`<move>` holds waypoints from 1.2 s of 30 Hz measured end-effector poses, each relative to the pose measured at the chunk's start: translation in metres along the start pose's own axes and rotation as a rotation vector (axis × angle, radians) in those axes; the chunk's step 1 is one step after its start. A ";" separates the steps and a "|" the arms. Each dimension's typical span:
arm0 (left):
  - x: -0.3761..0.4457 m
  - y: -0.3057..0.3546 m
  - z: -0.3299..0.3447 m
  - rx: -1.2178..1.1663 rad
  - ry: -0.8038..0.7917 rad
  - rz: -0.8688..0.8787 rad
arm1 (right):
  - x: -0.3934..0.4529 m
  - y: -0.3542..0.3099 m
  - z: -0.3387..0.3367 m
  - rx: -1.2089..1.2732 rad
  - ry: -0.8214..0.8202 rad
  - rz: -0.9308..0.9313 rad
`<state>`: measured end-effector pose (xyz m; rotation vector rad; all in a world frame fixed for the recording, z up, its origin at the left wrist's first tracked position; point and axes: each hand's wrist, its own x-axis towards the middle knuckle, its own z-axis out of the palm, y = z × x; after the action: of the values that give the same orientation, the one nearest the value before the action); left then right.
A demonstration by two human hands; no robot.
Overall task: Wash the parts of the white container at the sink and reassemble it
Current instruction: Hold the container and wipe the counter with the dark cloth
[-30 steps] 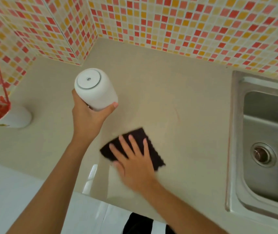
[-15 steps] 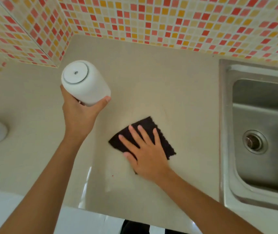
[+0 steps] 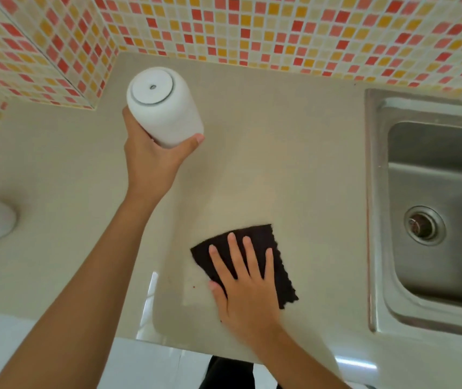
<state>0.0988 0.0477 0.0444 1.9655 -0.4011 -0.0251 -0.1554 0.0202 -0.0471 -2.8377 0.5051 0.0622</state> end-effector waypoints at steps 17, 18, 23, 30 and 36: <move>-0.026 -0.002 -0.014 0.048 -0.015 -0.020 | 0.013 0.015 0.000 -0.039 -0.055 -0.212; -0.030 -0.003 -0.016 0.053 -0.013 -0.025 | 0.010 0.034 -0.005 -0.070 -0.040 -0.154; -0.044 -0.009 -0.032 0.053 0.014 -0.064 | 0.009 0.044 -0.011 -0.055 -0.048 0.146; -0.069 -0.023 -0.049 0.082 0.055 -0.083 | 0.127 0.005 -0.014 0.093 0.011 0.187; -0.085 -0.042 -0.069 0.064 0.124 -0.127 | 0.107 0.013 -0.011 0.047 0.075 0.218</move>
<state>0.0435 0.1486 0.0220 2.0411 -0.1986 0.0284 -0.0597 -0.0300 -0.0487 -2.7365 0.8193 -0.0156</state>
